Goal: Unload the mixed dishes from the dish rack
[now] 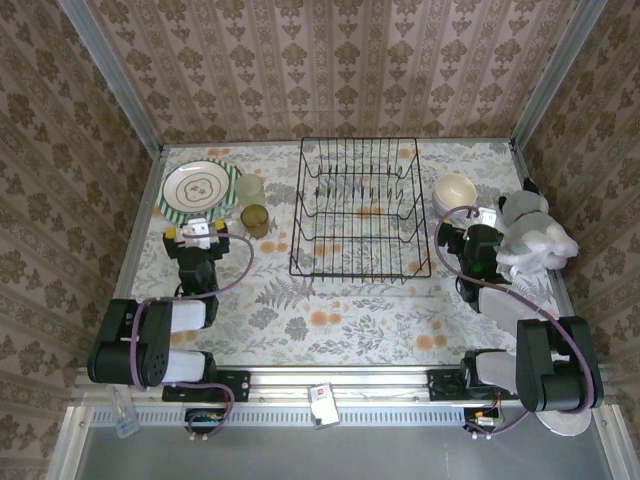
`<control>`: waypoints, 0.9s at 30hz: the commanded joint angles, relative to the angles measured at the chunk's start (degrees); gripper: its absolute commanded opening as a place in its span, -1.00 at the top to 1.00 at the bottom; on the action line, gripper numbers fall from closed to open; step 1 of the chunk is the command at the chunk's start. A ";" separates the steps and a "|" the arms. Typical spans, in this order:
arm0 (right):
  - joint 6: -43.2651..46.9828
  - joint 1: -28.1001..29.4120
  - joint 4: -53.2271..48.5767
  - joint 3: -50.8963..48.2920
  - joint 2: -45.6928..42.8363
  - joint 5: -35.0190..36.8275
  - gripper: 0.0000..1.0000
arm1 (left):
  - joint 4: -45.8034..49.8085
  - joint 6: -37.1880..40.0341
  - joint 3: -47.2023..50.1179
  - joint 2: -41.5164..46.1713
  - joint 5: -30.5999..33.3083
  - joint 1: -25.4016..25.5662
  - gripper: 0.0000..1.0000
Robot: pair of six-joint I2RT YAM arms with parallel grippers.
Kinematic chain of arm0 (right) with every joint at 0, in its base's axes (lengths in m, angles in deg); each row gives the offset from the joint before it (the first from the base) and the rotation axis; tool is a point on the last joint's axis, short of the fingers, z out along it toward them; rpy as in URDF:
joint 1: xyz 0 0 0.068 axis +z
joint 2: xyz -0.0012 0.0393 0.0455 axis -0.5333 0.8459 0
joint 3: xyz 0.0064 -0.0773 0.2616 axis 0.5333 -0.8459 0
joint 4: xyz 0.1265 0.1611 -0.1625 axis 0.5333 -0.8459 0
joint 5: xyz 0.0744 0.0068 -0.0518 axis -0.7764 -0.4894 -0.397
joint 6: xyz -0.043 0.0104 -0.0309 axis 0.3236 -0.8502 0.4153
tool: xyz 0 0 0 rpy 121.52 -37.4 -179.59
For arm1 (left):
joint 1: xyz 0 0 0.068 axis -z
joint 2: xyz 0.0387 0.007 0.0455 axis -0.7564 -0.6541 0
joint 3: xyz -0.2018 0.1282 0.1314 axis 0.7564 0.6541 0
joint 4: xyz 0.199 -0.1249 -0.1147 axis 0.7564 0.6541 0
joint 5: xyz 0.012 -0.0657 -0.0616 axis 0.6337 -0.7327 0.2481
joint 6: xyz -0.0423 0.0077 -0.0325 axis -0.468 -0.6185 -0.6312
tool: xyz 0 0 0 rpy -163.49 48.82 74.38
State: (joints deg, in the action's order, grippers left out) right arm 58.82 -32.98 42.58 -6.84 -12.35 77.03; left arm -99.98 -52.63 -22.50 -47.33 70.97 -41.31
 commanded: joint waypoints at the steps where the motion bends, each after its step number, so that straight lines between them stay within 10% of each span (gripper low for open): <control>1: -0.32 -0.30 1.65 -0.69 0.12 -1.47 -1.00 | 4.58 -1.91 -0.94 0.26 3.64 0.29 -1.00; 27: 2.67 -0.30 10.35 0.89 6.69 -2.50 -1.00 | -0.95 2.19 -3.79 -8.92 6.48 2.79 -1.00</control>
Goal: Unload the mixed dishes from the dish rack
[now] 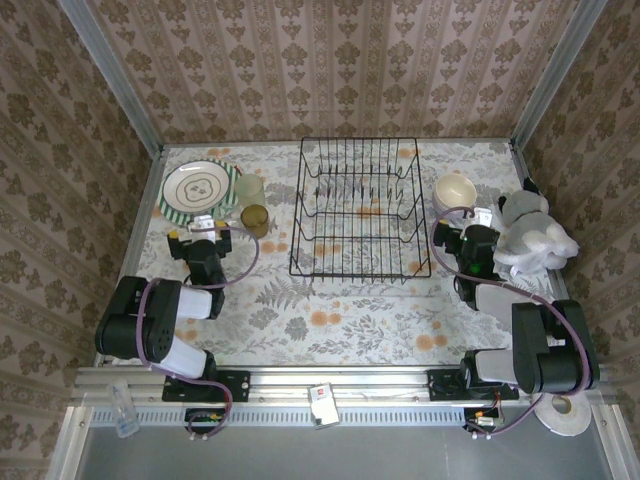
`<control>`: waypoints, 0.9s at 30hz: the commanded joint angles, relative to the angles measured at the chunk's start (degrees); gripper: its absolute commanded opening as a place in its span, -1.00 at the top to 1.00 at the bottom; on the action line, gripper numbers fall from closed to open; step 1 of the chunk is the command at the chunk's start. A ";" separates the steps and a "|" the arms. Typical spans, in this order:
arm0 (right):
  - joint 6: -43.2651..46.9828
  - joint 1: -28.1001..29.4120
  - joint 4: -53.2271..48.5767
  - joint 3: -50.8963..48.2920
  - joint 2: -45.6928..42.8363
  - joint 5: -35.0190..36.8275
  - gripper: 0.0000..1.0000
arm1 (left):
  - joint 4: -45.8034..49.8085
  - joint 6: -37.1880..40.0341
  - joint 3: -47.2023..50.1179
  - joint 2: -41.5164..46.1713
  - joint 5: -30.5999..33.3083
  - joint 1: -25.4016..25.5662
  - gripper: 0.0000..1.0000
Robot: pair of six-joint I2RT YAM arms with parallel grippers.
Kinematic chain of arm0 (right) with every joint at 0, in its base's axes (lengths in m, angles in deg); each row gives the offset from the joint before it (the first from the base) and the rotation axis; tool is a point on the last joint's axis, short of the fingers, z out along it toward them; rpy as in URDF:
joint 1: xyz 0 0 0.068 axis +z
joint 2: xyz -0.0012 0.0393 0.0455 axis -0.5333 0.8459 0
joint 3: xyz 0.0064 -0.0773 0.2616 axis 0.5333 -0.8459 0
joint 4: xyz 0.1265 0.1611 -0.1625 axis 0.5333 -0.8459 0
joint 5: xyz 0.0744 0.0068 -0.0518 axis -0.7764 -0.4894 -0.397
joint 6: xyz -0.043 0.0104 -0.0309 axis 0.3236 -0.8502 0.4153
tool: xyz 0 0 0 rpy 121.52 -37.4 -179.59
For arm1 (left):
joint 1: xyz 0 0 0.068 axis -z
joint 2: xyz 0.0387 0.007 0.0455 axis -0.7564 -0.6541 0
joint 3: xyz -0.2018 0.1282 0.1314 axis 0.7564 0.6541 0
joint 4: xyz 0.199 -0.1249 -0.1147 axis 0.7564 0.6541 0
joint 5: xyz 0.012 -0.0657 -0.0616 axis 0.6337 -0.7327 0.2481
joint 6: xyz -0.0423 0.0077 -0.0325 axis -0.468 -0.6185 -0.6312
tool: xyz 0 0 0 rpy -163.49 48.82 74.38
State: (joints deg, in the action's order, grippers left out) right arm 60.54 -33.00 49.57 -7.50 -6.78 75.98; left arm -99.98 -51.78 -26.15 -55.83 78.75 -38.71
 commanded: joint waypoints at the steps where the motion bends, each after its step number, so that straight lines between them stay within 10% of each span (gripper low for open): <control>1: 0.78 -0.23 4.02 1.51 1.56 -1.46 -1.00 | -1.25 1.34 0.02 -0.43 -1.65 0.20 -0.99; 27: 1.99 0.16 16.26 -0.12 11.80 -6.38 -1.00 | -8.71 -0.98 3.21 -4.81 -23.56 -7.12 -0.99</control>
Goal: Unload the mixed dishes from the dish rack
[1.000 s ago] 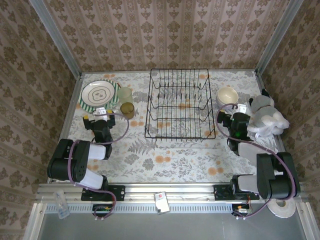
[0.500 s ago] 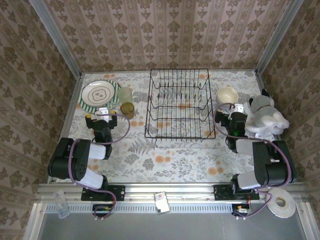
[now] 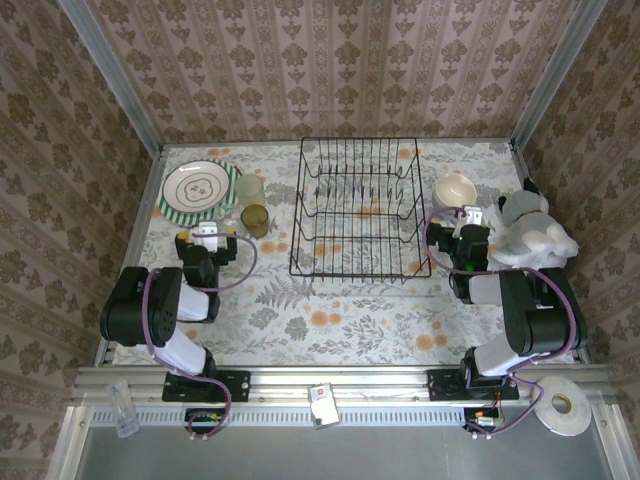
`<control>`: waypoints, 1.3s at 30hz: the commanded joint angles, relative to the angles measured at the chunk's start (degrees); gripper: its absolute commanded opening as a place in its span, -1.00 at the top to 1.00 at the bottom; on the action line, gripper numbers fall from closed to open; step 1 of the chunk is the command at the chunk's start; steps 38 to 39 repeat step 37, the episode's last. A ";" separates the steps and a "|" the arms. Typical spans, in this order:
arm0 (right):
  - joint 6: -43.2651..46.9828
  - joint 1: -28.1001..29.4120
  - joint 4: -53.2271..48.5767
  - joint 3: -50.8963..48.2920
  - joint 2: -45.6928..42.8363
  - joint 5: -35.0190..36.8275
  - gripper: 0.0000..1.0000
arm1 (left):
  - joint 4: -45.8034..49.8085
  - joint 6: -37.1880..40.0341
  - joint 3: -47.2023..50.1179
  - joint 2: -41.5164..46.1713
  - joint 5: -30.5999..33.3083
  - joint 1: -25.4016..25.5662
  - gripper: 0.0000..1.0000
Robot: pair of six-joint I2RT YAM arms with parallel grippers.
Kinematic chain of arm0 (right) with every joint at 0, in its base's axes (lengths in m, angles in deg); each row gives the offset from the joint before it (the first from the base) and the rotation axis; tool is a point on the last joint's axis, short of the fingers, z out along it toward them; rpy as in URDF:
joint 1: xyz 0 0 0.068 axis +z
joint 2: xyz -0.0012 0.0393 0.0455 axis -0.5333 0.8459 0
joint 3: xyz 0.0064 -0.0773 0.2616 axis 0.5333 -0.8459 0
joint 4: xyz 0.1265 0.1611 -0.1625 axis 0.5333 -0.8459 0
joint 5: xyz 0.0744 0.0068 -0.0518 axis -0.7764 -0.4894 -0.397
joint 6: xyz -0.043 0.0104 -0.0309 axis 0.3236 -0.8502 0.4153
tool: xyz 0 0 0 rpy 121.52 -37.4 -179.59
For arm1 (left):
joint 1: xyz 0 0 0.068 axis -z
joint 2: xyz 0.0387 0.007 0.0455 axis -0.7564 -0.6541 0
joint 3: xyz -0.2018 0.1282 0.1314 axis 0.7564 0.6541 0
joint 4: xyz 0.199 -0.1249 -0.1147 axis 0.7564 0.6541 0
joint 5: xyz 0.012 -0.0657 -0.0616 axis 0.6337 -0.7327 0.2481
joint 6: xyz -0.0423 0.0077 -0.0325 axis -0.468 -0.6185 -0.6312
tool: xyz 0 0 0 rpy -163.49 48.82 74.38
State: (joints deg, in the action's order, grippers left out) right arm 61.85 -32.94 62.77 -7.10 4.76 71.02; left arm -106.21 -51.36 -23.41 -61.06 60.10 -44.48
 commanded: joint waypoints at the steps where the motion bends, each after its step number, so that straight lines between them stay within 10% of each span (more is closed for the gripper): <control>1: 0.64 0.10 3.29 -0.52 0.40 -1.42 -1.00 | -2.21 -1.74 0.41 0.52 -5.83 -1.87 -1.00; 39: 2.92 2.13 0.08 1.51 0.74 0.43 -1.00 | 16.73 -4.70 -8.70 2.06 -4.67 -3.89 -1.00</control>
